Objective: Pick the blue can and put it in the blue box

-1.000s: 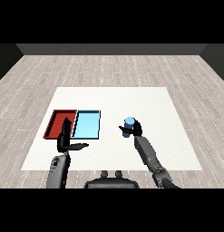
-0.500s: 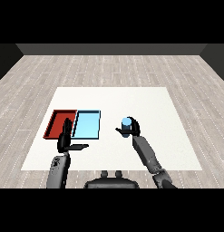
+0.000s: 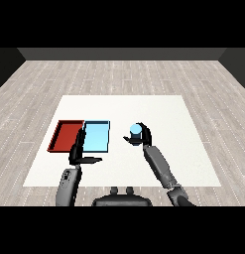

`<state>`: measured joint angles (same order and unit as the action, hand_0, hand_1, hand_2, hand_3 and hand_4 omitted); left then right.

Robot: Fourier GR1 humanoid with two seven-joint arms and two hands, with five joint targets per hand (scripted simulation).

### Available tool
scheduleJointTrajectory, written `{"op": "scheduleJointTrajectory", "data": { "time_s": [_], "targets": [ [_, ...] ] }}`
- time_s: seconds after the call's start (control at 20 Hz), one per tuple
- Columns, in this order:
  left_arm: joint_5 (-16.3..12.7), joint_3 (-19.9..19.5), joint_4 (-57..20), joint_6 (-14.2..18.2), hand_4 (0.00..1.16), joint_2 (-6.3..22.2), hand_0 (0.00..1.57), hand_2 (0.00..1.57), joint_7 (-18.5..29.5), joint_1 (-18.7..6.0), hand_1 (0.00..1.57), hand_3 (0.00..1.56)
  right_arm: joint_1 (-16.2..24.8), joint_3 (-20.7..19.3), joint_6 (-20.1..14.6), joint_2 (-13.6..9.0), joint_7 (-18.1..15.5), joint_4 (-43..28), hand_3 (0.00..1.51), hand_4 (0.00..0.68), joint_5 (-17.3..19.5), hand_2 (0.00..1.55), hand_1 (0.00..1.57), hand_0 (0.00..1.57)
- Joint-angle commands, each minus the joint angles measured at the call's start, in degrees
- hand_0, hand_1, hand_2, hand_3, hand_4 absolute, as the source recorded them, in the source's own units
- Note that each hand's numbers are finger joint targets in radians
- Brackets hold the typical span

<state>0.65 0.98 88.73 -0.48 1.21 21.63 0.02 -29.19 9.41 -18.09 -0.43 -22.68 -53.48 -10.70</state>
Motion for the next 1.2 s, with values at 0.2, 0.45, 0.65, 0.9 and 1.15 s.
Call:
{"op": "scheduleJointTrajectory", "data": {
  "time_s": [0.2, 0.45, 0.65, 0.9, 1.15],
  "targets": [
    [-0.6, 7.1, 3.9, 4.3, 0.00, -1.2, 0.00, 0.00, -7.4, -3.9, 0.00, 0.00, -0.5, 2.0, 0.4, 0.1, 3.3, -6.8, 1.34, 0.553, 1.2, 1.47, 1.45, 1.45],
    [-1.4, 6.8, -1.0, 3.5, 0.00, -1.2, 0.00, 0.00, -3.0, -4.0, 0.00, 0.00, 7.9, 0.6, 5.2, -2.5, 4.2, -14.6, 1.34, 0.553, 2.2, 1.47, 1.45, 1.45],
    [-3.1, 8.3, -5.0, 5.7, 0.00, -1.2, 0.00, 0.00, -3.0, -7.2, 0.00, 0.00, 7.4, 0.4, 5.2, -1.3, 5.4, -16.2, 1.35, 0.562, 4.7, 1.46, 1.44, 1.44],
    [-6.0, 5.9, -7.1, 2.2, 0.00, -1.1, 0.00, 0.00, -6.0, -13.1, 0.00, 0.00, 5.9, -1.6, 7.3, -2.4, 6.7, -17.4, 1.38, 0.564, 4.2, 1.47, 1.47, 1.47],
    [-6.0, 15.0, -3.0, 8.2, 0.00, -1.2, 0.00, 0.00, -4.9, -8.8, 0.00, 0.00, 4.2, -2.6, 7.7, -2.1, 10.4, -19.7, 1.38, 0.562, 6.6, 1.47, 1.45, 1.45]
  ]
}}
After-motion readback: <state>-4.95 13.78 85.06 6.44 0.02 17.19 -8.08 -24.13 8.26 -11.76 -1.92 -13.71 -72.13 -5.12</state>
